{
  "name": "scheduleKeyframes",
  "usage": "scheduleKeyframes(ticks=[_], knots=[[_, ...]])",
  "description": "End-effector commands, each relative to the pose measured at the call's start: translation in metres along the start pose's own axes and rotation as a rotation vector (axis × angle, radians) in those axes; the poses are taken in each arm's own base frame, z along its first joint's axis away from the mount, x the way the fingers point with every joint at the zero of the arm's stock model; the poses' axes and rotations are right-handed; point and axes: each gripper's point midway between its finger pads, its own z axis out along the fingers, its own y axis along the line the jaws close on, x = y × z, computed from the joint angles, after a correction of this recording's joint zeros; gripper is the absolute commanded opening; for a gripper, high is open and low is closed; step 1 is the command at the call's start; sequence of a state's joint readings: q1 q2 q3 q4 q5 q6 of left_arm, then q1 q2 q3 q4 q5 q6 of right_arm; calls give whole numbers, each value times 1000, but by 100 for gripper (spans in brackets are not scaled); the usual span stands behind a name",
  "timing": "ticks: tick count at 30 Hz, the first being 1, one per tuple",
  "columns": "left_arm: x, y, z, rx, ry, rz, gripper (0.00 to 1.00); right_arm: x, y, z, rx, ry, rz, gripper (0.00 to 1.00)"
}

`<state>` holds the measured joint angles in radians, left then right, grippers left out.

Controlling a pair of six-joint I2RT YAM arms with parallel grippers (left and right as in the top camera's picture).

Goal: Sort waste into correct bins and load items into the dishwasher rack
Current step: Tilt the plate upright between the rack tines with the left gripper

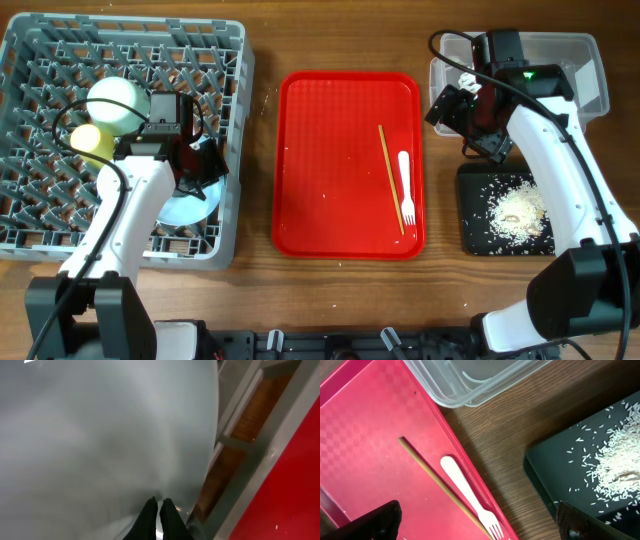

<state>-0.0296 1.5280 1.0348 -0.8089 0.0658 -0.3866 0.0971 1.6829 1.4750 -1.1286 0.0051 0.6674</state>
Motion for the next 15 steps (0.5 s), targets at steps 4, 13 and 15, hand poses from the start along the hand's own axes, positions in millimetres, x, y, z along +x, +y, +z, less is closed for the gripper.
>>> scheduleKeyframes(ticks=[4,13,15], knots=[[2,-3,-1,35,14,-4,4,0,-4,1,20,-7,-15,100],[9,-33,-5,133,33,45,4,2,-2,1,4,6,-15,99],[10,-35,-5,135,34,49,4,3,-1,1,2,7,-15,100]])
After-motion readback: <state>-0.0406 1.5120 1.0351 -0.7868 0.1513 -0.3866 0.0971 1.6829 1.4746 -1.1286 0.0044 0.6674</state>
